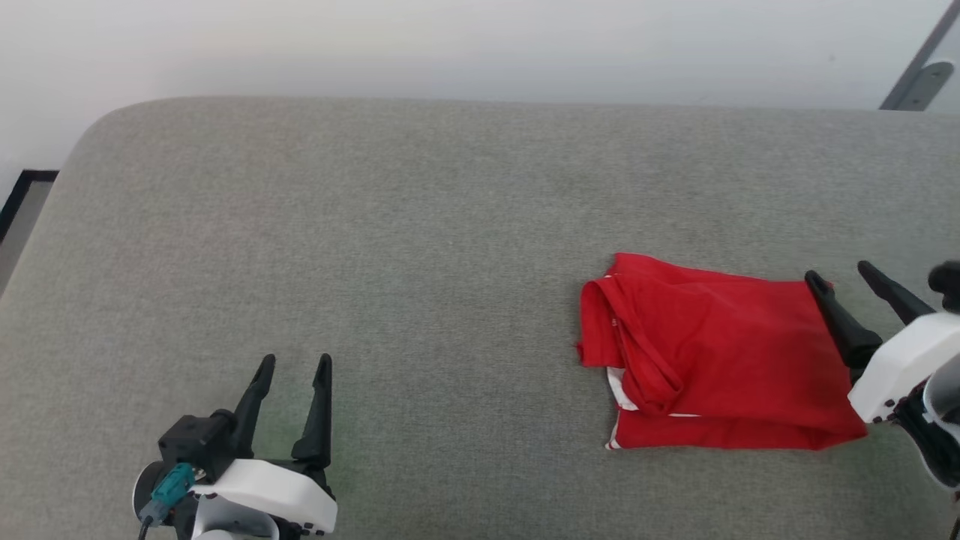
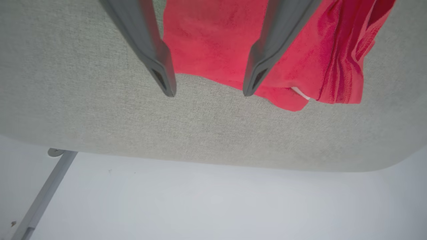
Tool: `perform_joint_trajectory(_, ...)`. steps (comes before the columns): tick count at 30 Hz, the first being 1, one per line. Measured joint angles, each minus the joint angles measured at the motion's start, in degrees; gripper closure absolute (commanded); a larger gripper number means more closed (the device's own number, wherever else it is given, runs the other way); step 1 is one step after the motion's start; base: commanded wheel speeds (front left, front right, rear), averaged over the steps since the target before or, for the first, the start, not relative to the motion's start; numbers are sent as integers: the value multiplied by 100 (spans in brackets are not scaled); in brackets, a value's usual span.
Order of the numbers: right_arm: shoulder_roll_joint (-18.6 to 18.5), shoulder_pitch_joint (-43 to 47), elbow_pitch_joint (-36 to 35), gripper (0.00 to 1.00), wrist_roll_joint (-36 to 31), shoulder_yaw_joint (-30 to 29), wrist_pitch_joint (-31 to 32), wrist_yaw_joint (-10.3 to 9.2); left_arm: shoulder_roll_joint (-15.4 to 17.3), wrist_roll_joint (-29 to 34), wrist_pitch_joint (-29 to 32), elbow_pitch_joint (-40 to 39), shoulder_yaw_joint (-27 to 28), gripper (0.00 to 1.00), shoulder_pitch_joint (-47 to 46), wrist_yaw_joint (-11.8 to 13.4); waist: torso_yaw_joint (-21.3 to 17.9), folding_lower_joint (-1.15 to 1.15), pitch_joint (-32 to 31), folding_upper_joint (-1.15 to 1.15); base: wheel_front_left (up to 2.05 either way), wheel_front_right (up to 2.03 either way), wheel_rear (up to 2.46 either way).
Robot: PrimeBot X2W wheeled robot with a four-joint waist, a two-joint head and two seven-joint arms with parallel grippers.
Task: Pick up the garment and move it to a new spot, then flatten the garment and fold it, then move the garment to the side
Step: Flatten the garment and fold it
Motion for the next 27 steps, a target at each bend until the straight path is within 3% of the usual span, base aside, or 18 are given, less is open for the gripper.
perform_joint_trajectory(5, 207, 60, 331, 0, -255, -125, -1221, 0, -80, -85, 0, -69, 143, 0, 6, 0, -130, 0, -81, 0, 0, 0, 0)
perform_joint_trajectory(9, 274, 157, 393, 0, -427, -347, -1582, 0, -44, -85, 0, -160, 194, 0, 62, 0, -170, 0, -133, 0, 0, 0, 0)
perform_joint_trajectory(13, 438, 489, 181, 0, -644, -716, -1672, 0, 27, -54, 0, -378, 269, 0, 183, 1, -190, 0, -196, 0, 0, 0, 0)
perform_joint_trajectory(20, 942, 1474, -954, 0, -1123, -1547, -1686, 0, 88, 31, 0, -867, 286, 0, 458, 0, -175, 0, -206, 0, 0, 0, 0)
perform_joint_trajectory(27, 1110, 2092, -1417, 0, -1278, -1873, -1688, 0, 51, 77, 0, -1121, 448, 0, 909, 0, -205, 0, -294, 0, 0, 0, 0)
